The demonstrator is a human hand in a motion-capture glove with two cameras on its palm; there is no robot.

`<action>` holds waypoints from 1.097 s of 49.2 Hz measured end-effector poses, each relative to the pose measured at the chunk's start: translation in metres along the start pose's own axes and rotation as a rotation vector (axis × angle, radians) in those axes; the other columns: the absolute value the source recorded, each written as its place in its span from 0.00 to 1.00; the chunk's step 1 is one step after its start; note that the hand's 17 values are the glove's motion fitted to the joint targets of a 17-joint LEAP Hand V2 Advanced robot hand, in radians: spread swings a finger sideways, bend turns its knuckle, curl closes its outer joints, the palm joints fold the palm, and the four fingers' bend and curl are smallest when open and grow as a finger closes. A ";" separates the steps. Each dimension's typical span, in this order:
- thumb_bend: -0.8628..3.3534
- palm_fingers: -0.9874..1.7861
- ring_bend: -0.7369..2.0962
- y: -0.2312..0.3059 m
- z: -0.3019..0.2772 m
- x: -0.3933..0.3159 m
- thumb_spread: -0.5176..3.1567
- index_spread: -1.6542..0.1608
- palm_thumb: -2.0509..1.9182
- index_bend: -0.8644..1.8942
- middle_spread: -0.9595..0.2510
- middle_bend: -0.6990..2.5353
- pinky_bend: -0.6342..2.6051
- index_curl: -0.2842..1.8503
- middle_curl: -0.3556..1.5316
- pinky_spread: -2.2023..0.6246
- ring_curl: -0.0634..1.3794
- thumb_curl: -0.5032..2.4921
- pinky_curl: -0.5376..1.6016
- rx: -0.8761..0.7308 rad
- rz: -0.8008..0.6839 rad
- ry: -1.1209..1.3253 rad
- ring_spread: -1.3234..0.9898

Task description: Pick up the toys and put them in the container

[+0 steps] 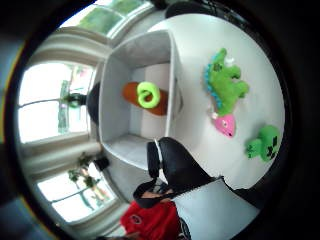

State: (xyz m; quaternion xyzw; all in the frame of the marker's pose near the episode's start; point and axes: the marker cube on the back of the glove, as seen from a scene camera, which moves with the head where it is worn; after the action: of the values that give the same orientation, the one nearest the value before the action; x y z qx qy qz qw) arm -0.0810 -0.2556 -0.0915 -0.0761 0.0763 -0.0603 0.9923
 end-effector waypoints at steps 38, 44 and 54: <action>0.20 0.26 0.31 0.058 0.171 0.225 0.43 0.72 0.51 0.35 0.77 0.25 0.62 0.21 0.32 0.83 0.19 0.29 0.43 -0.188 0.413 -0.095 0.59; 0.20 0.29 0.33 0.052 0.187 0.232 0.44 0.71 0.52 0.36 0.77 0.24 0.63 0.21 0.31 0.82 0.20 0.29 0.44 -0.155 0.410 -0.153 0.59; 0.20 0.45 0.45 0.047 0.191 0.230 0.45 0.68 0.55 0.42 0.70 0.27 0.58 0.24 0.30 0.78 0.25 0.29 0.41 -0.156 0.403 -0.115 0.52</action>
State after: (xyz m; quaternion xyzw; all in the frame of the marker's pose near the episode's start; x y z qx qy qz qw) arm 0.1800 -0.2127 0.0546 -0.1394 0.0378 0.1497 0.9781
